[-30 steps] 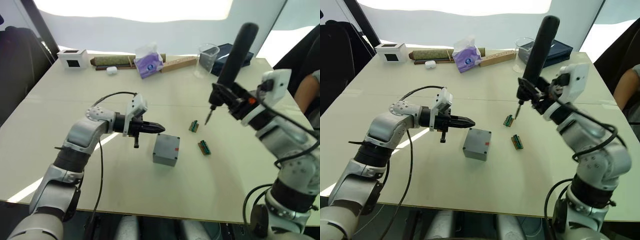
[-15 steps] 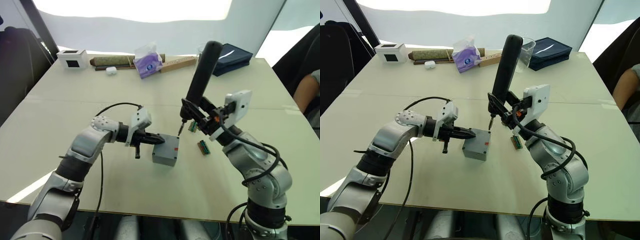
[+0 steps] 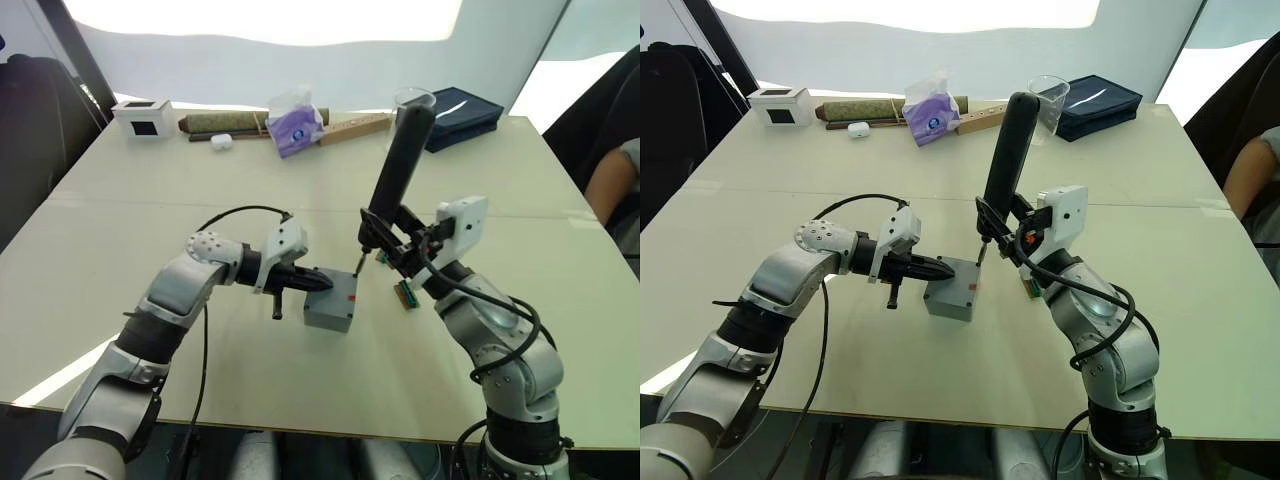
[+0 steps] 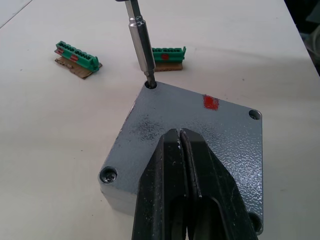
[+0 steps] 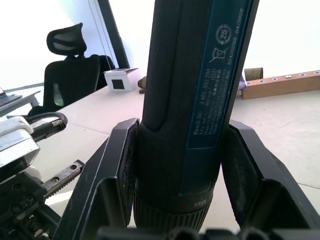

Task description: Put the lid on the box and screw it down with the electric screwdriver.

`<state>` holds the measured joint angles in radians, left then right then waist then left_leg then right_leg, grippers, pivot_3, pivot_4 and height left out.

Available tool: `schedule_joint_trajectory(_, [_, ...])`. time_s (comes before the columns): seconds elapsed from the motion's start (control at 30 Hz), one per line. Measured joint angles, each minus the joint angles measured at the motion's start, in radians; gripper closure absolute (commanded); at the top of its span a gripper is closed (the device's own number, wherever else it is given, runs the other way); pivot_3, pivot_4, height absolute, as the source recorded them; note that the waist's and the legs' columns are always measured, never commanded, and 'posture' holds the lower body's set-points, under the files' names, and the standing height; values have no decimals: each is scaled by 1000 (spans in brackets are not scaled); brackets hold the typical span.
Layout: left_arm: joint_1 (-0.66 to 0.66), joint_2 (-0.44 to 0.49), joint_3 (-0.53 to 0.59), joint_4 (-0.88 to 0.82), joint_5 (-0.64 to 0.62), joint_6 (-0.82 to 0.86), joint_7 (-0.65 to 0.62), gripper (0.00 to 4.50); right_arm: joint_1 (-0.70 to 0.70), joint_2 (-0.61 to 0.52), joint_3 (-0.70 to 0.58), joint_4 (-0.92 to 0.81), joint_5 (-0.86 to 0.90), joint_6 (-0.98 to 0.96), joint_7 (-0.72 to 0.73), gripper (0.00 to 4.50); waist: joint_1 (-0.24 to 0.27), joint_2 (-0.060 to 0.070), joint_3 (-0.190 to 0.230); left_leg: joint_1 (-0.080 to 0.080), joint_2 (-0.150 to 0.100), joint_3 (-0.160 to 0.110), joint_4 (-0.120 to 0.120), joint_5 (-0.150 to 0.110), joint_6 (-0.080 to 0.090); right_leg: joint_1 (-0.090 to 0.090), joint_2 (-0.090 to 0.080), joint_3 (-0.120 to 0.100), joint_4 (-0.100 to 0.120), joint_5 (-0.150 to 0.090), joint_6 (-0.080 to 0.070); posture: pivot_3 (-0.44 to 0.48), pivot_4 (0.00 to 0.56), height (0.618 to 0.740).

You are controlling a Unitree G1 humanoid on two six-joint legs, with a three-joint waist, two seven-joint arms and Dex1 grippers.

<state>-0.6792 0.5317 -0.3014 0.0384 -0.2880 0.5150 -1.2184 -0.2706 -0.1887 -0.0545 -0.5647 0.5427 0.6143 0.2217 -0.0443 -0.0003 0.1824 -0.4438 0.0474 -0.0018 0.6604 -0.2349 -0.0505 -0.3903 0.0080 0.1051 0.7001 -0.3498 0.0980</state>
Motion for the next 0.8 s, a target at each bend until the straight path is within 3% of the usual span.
schedule_joint_trajectory(0.17, [-1,0,0,0,5,0,-4,4500,20,-2,15,1,-22,-38,5,2627,0,0,0,0,0,0,0,0,0,0,0,0,0,0,0,0,150,740])
schedule_joint_trajectory(0.47, [1,5,-4,11,27,-23,-18,4500,47,-113,129,-24,-141,-97,62,2627,0,-3,-5,4,0,0,0,0,0,4,0,0,0,0,0,0,150,740])
schedule_joint_trajectory(0.67, [18,5,-8,16,38,-41,-18,4500,57,-115,133,-17,-153,-95,64,2627,-1,-8,-9,21,0,0,-6,-1,1,22,0,0,-7,-1,0,0,150,740])
schedule_joint_trajectory(0.8, [20,5,-10,16,39,-41,-18,4500,51,-115,136,-10,-158,-88,71,2627,0,-12,-13,23,0,0,-11,-1,1,24,0,0,-10,-1,-1,0,150,740])
